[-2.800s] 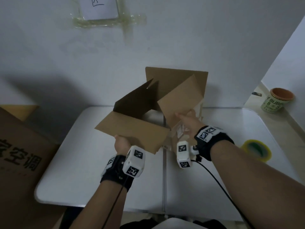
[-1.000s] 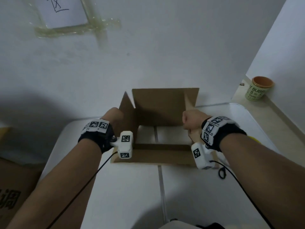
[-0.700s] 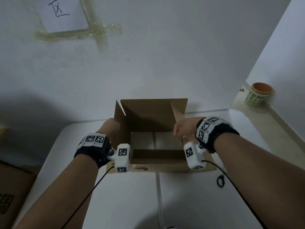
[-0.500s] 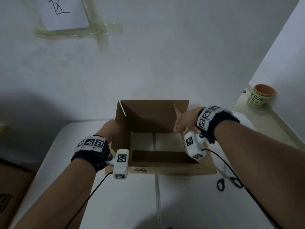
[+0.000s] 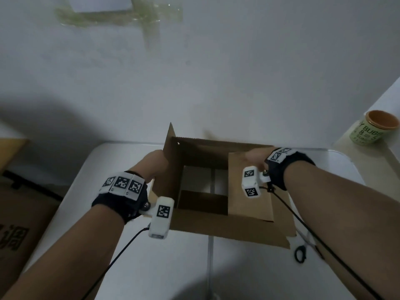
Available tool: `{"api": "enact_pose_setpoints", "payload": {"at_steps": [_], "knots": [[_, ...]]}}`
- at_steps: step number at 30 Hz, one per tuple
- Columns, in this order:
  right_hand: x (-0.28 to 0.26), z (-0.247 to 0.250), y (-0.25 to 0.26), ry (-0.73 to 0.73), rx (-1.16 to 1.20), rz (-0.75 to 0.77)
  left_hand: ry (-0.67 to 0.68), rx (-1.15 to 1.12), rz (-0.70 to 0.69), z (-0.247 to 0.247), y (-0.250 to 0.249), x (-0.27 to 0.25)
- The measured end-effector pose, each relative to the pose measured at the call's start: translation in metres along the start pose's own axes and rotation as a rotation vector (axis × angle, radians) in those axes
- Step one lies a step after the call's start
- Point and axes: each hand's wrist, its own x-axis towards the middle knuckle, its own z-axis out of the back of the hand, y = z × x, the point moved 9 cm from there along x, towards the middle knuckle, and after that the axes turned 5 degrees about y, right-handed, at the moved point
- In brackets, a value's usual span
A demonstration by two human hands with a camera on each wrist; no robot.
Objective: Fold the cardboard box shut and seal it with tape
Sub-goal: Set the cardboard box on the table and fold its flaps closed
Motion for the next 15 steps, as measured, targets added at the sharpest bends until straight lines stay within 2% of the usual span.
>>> {"api": "enact_pose_setpoints", "payload": {"at_steps": [2, 3, 6, 12, 14, 15], "knots": [[0.001, 0.007, 0.0, -0.052, 0.069, -0.043, 0.012, -0.041, 0.014, -0.002, -0.002, 0.004], [0.002, 0.006, 0.001, -0.03, 0.14, -0.047, 0.024, -0.045, 0.016, -0.003, -0.002, 0.006], [0.009, 0.007, 0.009, -0.043, 0.249, 0.045, 0.035, -0.033, 0.013, -0.004, -0.002, 0.008], [0.022, 0.004, 0.004, -0.029, 0.264, 0.024, 0.06, 0.036, 0.021, -0.002, -0.008, 0.002], [0.019, 0.007, 0.006, -0.062, 0.291, 0.035, 0.134, 0.052, -0.015, -0.012, -0.02, -0.001], [0.018, 0.009, 0.007, -0.073, 0.308, 0.043, 0.214, 0.001, -0.027, -0.024, -0.028, -0.005]]}}
